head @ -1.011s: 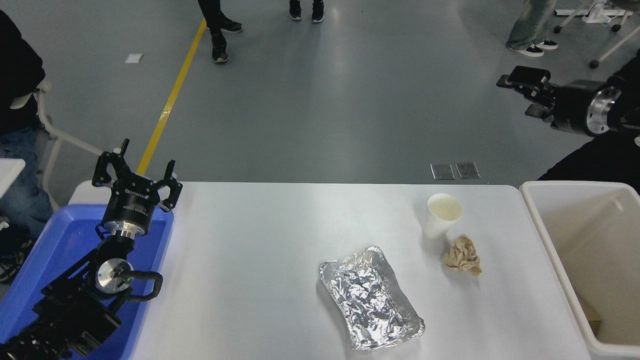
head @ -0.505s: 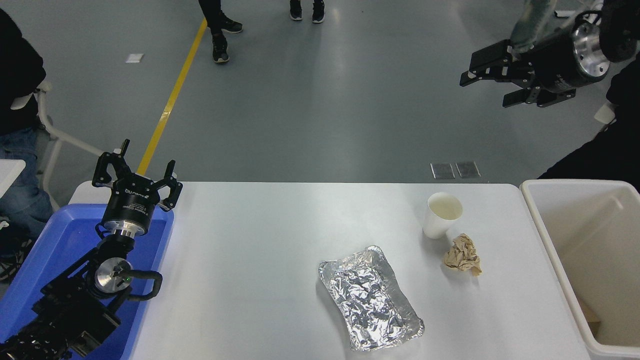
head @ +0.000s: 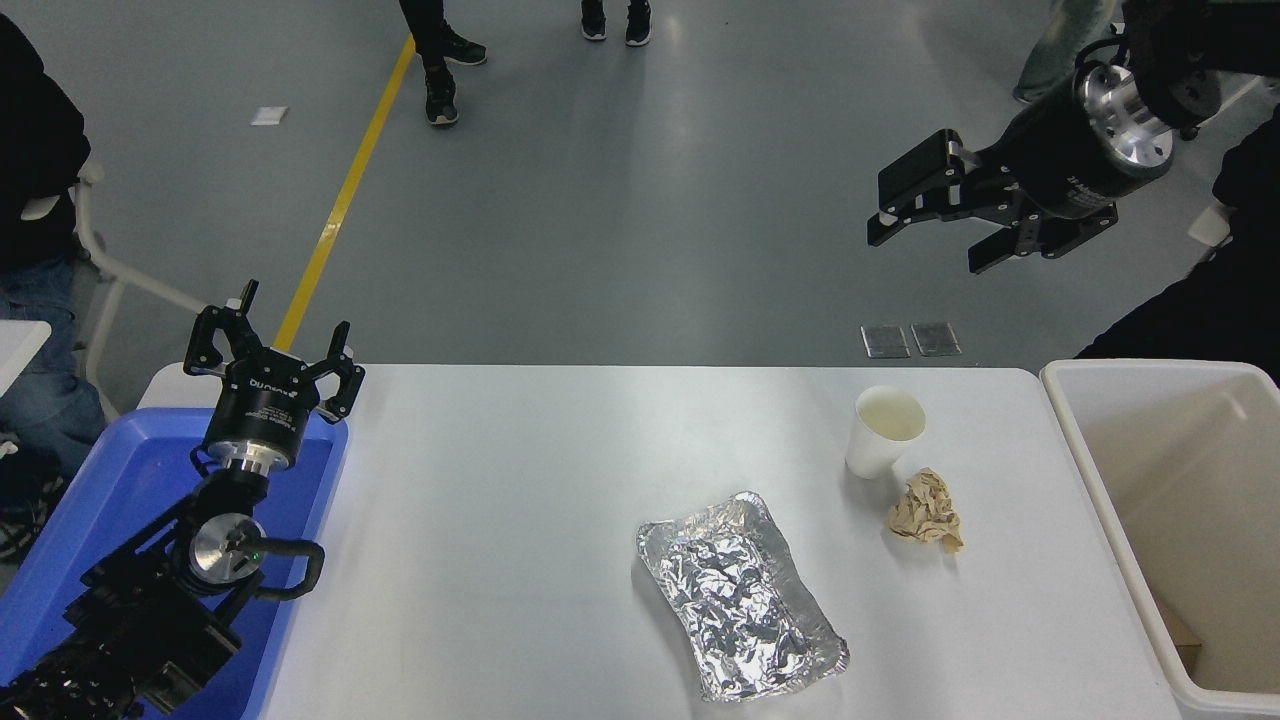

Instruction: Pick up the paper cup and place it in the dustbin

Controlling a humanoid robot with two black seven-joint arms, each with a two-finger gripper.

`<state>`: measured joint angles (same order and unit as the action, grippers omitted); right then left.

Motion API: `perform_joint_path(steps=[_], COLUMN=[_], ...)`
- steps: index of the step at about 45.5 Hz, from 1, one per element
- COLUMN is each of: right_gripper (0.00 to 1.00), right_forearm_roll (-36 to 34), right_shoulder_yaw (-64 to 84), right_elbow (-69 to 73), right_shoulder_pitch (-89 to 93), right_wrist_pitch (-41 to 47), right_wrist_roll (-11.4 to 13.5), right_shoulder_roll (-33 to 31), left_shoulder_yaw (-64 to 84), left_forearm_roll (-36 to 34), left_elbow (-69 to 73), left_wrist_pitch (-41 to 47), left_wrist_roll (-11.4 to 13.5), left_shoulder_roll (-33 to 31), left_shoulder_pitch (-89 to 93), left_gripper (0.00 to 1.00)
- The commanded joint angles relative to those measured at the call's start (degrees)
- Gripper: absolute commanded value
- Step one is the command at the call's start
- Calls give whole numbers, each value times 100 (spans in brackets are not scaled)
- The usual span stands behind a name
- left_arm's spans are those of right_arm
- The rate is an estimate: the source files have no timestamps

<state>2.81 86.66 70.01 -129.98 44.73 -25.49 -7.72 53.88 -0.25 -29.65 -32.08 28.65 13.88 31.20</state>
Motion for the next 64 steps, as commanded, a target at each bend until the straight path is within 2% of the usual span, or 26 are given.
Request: perform_joint_path(steps=[1, 26, 48, 64], right_gripper=[100, 100, 100, 100], right_forearm_roll=[96, 105, -150, -158], right_shoulder_yaw=[360, 351, 219, 175], right_elbow=[338, 215, -1357, -2685], right_shoulder_pitch=[-98, 236, 2221, 3680], right_wrist_pitch=[27, 27, 27, -887], right_wrist_roll=[210, 202, 211, 211], right_shoulder_roll=[385, 350, 332, 350], left_shoulder_yaw=[0, 0, 9, 9], left_forearm_roll=[-1, -1, -1, -1], left_elbow=[3, 3, 3, 3], left_wrist_pitch=[0, 0, 0, 0], left_wrist_roll=[0, 0, 0, 0], left_shoulder_roll=[1, -8, 1, 1], left_shoulder_pitch=[0, 0, 0, 0], left_gripper=[98, 98, 98, 98])
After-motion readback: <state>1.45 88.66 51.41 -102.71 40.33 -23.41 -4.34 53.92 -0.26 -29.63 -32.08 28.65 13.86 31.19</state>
